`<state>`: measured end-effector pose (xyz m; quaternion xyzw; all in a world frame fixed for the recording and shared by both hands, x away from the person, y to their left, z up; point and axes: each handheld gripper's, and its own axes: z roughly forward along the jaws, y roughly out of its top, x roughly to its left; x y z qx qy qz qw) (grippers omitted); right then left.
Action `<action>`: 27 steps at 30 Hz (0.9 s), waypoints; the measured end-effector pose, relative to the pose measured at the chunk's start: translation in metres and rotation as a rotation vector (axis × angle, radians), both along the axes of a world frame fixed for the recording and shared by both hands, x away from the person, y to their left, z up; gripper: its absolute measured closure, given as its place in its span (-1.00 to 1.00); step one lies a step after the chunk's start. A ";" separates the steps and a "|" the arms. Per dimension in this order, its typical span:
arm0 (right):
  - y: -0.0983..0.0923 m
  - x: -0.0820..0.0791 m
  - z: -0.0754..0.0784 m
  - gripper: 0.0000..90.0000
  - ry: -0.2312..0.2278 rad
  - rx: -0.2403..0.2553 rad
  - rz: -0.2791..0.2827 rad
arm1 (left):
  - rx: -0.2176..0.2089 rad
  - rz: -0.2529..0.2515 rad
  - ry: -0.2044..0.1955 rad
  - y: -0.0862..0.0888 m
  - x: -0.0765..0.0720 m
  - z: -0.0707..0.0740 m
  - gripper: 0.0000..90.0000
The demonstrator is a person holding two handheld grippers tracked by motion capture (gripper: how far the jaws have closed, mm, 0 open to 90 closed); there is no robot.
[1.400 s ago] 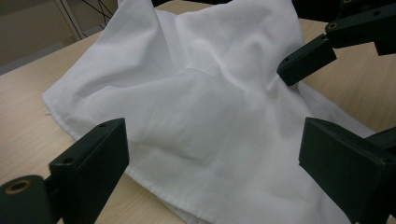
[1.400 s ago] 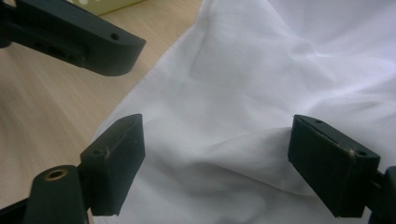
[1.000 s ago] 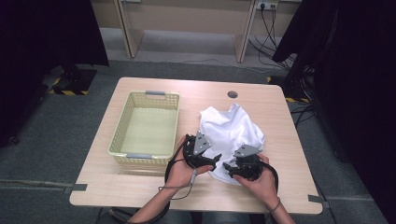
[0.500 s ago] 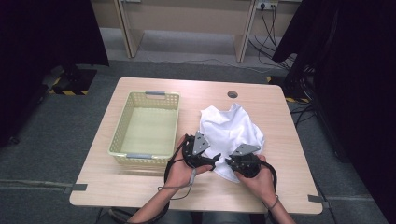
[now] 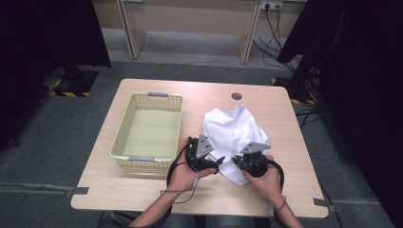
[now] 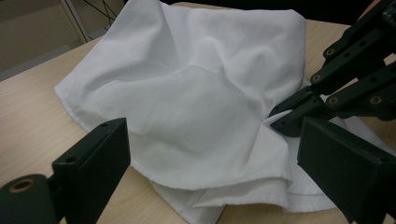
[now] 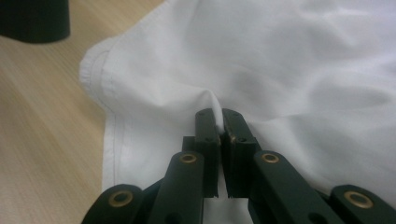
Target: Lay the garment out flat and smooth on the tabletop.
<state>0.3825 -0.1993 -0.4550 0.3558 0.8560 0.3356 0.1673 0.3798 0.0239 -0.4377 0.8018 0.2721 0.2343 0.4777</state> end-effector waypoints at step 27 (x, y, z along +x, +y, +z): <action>-0.051 0.014 0.067 0.92 -0.126 0.296 -0.201 | 0.049 -0.035 -0.005 -0.010 -0.001 -0.008 -0.64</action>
